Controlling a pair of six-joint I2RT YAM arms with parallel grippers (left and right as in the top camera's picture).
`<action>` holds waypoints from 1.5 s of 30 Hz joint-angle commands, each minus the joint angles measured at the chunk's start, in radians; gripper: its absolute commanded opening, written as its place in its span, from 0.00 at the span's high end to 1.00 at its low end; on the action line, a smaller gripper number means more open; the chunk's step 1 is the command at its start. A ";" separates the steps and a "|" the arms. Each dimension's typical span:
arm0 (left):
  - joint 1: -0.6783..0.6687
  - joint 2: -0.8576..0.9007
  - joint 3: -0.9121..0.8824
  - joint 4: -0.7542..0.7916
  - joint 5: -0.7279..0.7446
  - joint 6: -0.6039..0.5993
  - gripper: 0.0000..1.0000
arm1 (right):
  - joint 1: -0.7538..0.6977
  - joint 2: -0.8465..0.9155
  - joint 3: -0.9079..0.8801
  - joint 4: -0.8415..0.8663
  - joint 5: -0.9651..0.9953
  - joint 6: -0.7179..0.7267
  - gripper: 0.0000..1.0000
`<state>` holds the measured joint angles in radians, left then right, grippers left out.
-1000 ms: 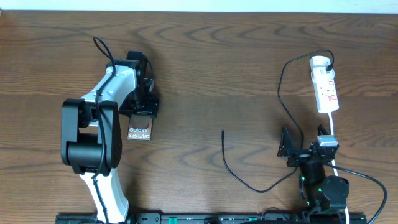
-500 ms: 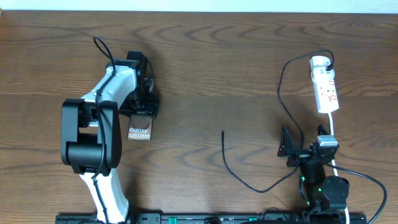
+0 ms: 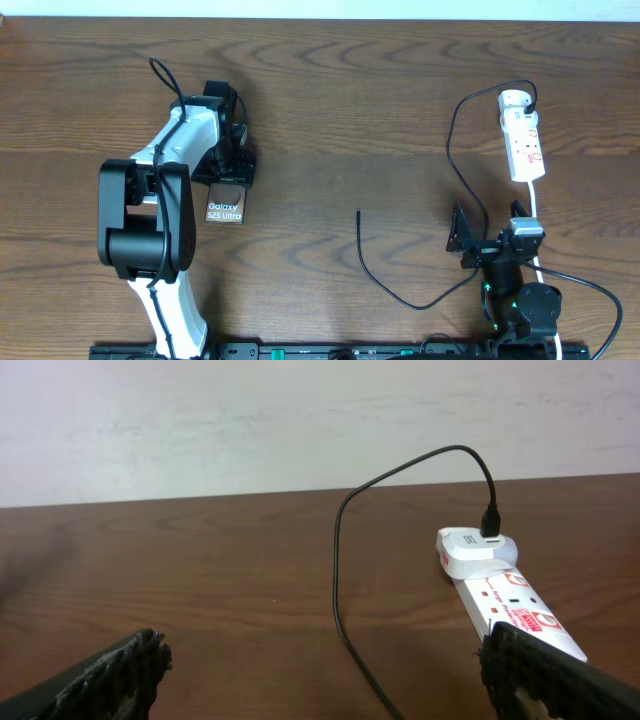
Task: Plug charger to phone and switch on socket
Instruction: 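Lift the phone with the left gripper and tilt it upright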
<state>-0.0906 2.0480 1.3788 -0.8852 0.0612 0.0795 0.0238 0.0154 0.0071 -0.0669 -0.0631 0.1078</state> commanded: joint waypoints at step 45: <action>0.305 -0.426 0.101 0.140 1.295 -1.511 0.93 | 0.006 -0.005 -0.002 -0.004 0.002 0.015 0.01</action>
<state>0.1947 1.6436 1.4490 -0.7509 1.1725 -1.3556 0.0238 0.0154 0.0071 -0.0673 -0.0631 0.1078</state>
